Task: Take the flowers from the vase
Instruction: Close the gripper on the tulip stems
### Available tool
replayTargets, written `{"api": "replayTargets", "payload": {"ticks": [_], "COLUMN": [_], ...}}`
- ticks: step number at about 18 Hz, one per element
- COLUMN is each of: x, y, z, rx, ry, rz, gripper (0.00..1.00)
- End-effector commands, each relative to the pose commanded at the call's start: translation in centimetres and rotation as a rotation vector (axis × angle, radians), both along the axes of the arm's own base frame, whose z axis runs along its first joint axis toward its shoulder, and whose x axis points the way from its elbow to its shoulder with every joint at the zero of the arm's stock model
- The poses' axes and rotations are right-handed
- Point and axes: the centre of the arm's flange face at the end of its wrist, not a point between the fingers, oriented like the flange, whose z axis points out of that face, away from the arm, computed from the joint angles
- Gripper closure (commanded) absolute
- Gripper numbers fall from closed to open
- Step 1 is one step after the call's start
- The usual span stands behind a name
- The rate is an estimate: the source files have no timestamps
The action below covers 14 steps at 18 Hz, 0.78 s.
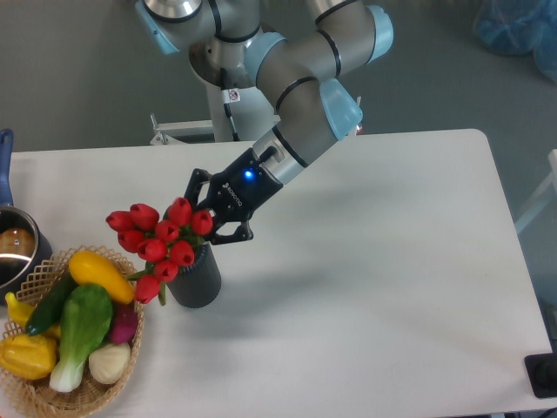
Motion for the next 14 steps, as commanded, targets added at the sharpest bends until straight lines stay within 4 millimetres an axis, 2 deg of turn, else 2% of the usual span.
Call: {"api": "replayTargets", "payload": {"ticks": [7,14], "x": [-0.5,1.3], "y": [0.1,-0.9], "z": [0.9,4.5], "rx": [0.029,0.095], "ry": [-0.006,-0.004], "rz": [0.007,0.010], "gripper": [1.00,1.00]}}
